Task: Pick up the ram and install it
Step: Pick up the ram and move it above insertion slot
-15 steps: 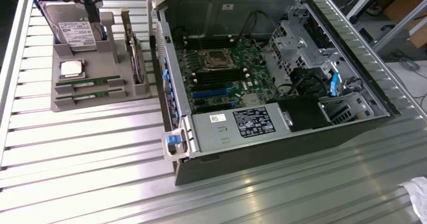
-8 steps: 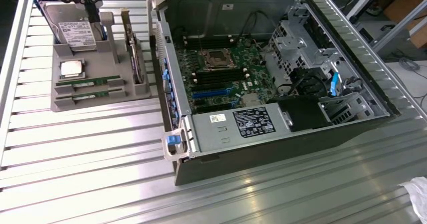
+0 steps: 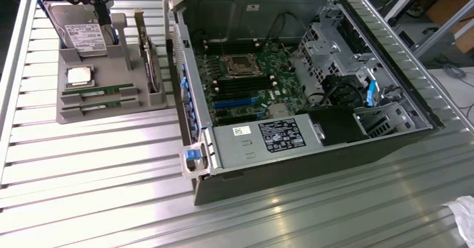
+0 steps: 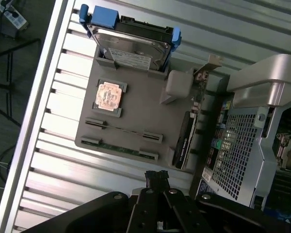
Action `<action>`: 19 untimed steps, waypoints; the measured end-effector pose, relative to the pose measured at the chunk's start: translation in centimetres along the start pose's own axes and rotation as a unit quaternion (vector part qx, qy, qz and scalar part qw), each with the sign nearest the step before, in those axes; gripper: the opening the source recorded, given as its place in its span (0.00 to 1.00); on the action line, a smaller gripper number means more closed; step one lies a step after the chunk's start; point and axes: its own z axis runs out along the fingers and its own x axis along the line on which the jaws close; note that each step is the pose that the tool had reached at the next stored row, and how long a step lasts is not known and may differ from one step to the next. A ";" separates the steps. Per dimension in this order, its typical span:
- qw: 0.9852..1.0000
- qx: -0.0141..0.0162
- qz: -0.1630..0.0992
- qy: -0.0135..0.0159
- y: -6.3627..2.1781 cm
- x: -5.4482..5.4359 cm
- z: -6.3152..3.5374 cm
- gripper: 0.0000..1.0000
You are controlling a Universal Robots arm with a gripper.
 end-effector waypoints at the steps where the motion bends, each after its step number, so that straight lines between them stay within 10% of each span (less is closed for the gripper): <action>1: 1.000 0.000 -0.003 0.000 0.00 0.0 0.00 0.11; 19: 0.998 -0.001 -0.068 0.003 0.00 0.0 0.00 0.11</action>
